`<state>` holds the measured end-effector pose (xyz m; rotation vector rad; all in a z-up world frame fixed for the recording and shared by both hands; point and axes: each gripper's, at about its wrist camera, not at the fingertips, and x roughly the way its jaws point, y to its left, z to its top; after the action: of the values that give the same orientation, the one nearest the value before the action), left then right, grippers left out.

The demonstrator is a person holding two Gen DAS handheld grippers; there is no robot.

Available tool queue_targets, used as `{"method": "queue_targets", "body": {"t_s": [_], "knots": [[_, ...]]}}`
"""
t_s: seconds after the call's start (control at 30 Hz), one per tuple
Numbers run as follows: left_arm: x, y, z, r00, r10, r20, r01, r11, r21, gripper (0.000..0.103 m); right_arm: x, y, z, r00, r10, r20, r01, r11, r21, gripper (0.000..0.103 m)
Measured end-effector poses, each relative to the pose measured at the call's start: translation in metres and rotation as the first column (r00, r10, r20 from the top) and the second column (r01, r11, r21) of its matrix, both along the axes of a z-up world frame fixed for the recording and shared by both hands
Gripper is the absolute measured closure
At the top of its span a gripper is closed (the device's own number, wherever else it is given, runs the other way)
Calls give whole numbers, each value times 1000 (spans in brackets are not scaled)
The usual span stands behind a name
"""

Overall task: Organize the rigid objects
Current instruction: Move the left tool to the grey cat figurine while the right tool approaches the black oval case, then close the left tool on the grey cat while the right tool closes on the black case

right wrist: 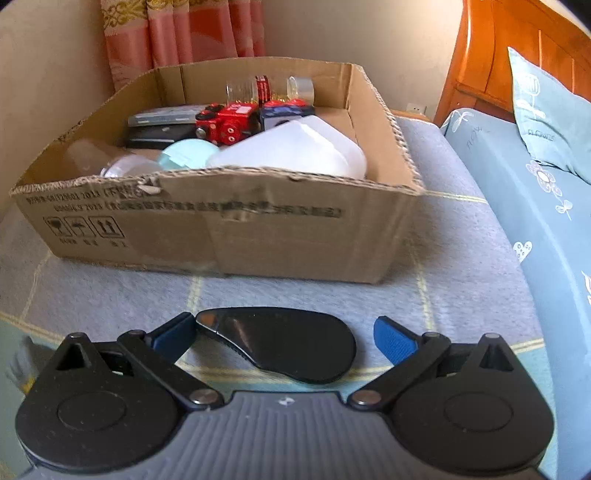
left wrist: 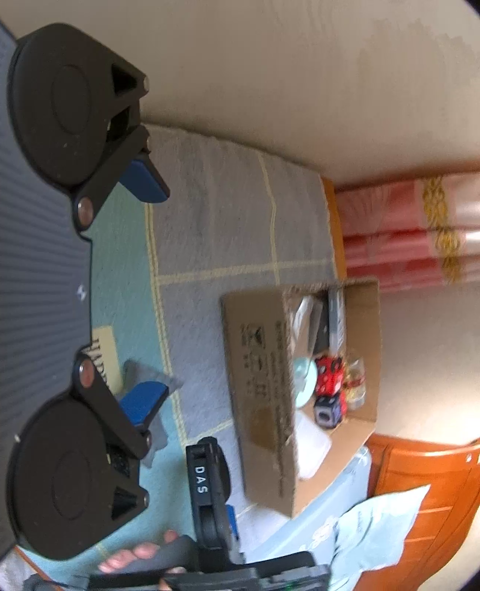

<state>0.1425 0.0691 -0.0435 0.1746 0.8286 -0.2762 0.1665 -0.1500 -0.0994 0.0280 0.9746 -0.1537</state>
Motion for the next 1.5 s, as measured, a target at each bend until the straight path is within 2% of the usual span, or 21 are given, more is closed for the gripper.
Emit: {"method": "queue_targets", "body": {"t_s": [0.17,0.3,0.47,0.57,0.7,1.0,1.37,1.5], "knots": [[-3,-13,-9,996,-85,-42,84,996,-21,1,-3,-6,3,997,72,-42,-71,997,9,0],[-10,-26,-24,981,-174,-86,173,985,-21,1,-8,-9,5,994,100,-46,-100,995,12,0],[-13,-39,-39,962,-240,-127,241,970,-10,1,-8,-10,6,993,109,-53,-109,994,13,0],[-13,-47,-45,961,-248,-122,253,967,30,1,-14,-10,11,991,125,-35,-125,992,17,0],[-7,-51,-47,961,-250,-117,256,966,35,1,-19,-5,15,983,180,-31,-179,984,13,0],[14,-50,-51,972,-210,-108,208,978,-31,1,-33,-10,10,979,198,-47,-199,980,-15,0],[10,-61,-50,960,-272,-67,272,962,-7,15,-44,-15,8,976,214,-30,-214,977,9,0],[6,-62,-46,958,-282,-49,281,959,-32,32,-49,-19,7,976,216,-24,-216,976,9,0]]}}
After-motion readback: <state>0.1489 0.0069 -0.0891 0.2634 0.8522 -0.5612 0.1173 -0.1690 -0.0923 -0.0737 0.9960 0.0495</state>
